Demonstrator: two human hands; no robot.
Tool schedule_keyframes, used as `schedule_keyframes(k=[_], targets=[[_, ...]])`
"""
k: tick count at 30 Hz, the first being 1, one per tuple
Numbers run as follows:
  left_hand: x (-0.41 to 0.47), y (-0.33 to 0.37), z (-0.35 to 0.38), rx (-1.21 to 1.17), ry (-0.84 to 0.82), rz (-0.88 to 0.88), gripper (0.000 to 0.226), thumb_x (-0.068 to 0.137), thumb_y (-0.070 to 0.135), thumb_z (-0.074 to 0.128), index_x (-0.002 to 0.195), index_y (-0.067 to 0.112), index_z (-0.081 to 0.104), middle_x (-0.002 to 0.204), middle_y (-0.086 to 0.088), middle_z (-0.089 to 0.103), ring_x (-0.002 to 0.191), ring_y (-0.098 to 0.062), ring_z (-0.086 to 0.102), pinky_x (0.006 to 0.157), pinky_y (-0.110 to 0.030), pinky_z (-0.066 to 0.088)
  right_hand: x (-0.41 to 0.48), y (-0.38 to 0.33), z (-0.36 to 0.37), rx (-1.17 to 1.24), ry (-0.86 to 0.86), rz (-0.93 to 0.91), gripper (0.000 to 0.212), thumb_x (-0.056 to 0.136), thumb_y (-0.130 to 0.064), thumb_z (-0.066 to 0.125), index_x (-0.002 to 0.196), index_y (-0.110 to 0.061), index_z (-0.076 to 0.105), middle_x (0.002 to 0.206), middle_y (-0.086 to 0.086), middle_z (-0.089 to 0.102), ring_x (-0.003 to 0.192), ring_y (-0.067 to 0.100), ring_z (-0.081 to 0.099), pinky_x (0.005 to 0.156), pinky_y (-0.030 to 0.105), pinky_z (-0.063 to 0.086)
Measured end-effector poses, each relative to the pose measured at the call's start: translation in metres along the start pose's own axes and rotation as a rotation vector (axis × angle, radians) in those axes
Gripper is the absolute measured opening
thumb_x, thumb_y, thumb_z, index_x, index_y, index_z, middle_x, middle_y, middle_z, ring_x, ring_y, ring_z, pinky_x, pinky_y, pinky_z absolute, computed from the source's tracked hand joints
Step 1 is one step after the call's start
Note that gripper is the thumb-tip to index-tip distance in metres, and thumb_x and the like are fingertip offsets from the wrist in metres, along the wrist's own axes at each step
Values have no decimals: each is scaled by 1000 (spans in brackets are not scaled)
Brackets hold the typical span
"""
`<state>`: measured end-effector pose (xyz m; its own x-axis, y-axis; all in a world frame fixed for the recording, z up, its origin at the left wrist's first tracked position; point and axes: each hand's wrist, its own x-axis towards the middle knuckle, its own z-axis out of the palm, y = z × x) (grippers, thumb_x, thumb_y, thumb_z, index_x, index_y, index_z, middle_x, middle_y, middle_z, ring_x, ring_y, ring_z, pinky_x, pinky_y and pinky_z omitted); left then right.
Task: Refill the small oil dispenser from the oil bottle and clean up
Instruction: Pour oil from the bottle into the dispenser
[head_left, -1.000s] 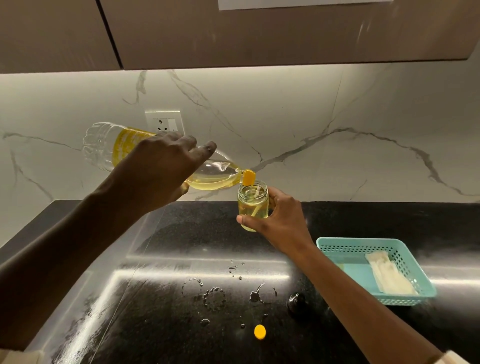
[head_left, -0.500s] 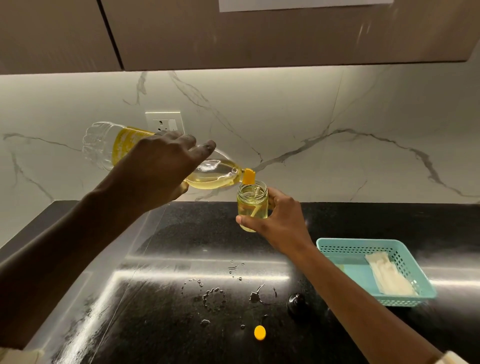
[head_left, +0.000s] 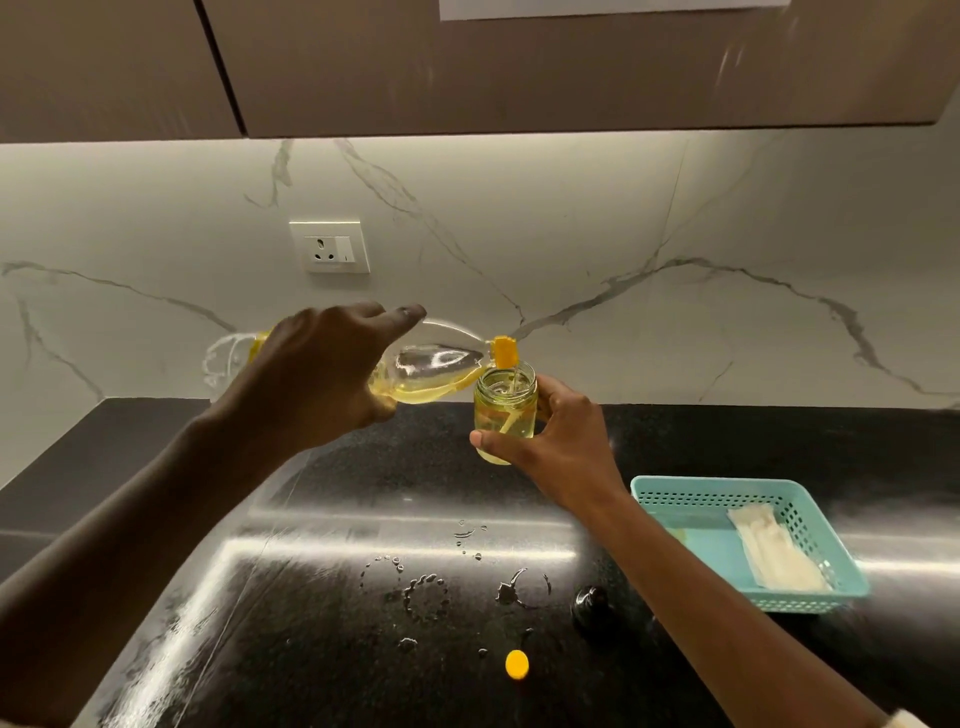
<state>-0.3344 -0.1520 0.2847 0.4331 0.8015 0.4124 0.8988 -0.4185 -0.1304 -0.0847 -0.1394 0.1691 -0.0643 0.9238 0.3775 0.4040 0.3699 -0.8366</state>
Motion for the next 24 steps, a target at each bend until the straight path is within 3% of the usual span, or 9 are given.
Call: schedule_keyframes(k=[7,15,21,24], targets=[[-9,-1,17,-210,36,-34,106,58,34,105,151,13,60,124,-13,79,102,-30,79,86,-32,56,-2,1,-2,50,-5,25,60,70,-39,98,122,-24,72,104,-14,77,93,0,73,78,11,57],[-26,2,45,-386,80,-123,100,60,34,104,149,18,63,120,-2,82,104,-21,79,95,-43,63,-8,7,-2,27,-13,33,62,69,-39,98,123,-21,72,106,-11,78,92,1,73,79,12,58],[-42,6,77,-647,63,-211,93,59,32,103,145,25,67,112,8,82,103,2,76,98,-28,61,-11,9,-2,2,-22,43,60,68,-37,100,120,-23,72,101,-16,76,92,-5,71,76,8,55],[-48,6,94,-815,75,-288,82,60,24,105,134,29,71,110,6,81,102,-3,78,96,-30,63,-14,13,-1,-4,-26,64,60,67,-38,100,119,-22,72,100,-15,77,91,-5,72,75,9,55]])
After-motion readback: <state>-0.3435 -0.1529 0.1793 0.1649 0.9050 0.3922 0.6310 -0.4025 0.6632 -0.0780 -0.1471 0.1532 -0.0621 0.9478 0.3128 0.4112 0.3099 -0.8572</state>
